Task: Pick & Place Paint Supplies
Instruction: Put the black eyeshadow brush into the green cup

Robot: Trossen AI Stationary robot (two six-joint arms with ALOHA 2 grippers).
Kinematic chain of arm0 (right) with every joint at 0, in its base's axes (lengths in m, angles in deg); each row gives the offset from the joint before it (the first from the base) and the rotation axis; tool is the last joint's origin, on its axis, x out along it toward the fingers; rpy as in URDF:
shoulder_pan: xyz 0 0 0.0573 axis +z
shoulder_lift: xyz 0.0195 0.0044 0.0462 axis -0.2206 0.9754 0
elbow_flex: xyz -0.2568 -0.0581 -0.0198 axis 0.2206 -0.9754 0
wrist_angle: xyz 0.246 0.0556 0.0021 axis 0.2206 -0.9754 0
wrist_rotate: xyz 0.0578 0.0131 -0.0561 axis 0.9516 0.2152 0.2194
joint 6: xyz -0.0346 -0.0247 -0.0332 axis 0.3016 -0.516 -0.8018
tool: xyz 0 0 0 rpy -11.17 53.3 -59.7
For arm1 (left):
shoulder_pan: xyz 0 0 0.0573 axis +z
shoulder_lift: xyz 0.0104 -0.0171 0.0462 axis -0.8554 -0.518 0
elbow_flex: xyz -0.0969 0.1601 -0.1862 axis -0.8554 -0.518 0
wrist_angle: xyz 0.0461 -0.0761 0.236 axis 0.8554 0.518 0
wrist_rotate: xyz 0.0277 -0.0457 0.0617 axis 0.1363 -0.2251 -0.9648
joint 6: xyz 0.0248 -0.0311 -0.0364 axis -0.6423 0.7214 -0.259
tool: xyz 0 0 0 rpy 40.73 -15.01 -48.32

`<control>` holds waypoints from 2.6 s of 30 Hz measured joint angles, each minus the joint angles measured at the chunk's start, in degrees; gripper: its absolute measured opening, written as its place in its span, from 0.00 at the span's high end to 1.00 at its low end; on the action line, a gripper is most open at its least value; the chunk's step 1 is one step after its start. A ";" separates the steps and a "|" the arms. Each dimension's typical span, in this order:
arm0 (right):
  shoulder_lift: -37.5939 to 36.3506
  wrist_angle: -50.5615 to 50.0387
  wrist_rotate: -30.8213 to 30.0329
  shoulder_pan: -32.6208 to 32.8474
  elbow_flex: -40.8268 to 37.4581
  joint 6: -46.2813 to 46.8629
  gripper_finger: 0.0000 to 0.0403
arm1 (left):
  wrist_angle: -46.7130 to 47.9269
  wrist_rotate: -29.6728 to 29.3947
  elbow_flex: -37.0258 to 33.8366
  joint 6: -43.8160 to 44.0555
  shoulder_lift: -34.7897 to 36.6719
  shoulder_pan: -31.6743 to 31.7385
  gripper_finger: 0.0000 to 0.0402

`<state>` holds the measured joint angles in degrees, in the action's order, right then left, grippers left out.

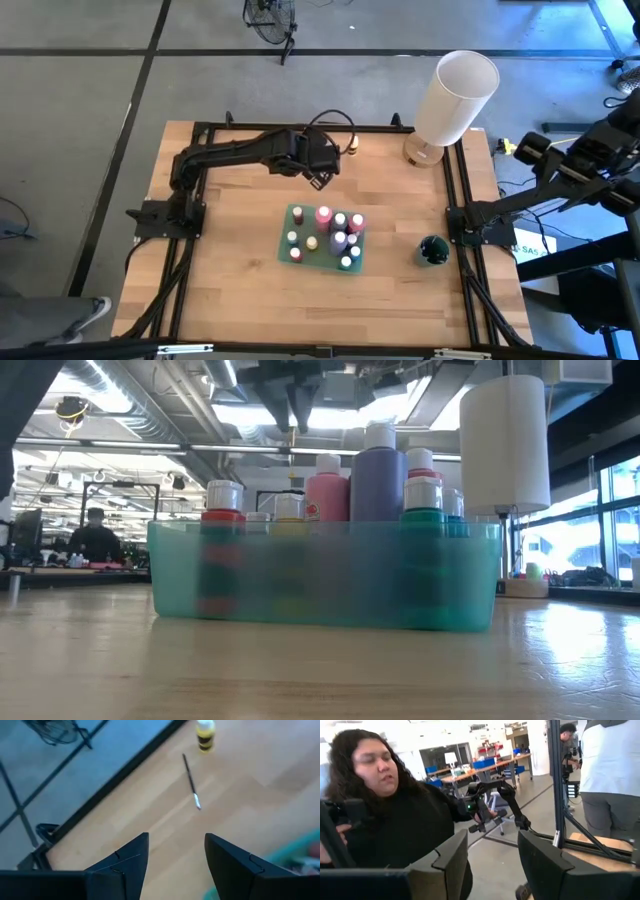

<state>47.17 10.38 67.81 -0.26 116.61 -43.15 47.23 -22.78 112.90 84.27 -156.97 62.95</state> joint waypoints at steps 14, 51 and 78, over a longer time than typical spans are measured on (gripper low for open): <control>-0.02 -11.30 -4.76 -0.01 10.26 -13.71 0.56 | -15.91 22.98 -9.47 12.82 0.01 12.65 0.58; 1.84 -20.13 -33.43 0.01 13.23 -11.68 0.56 | -36.38 35.21 -21.91 -5.30 -10.90 19.71 0.50; 1.84 -22.42 -42.10 -0.01 13.22 -18.04 0.56 | -40.43 26.85 -21.91 -12.74 -11.58 17.61 0.56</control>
<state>49.01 -12.04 25.72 -0.27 129.84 -61.19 6.80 4.08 91.00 71.53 -168.55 80.56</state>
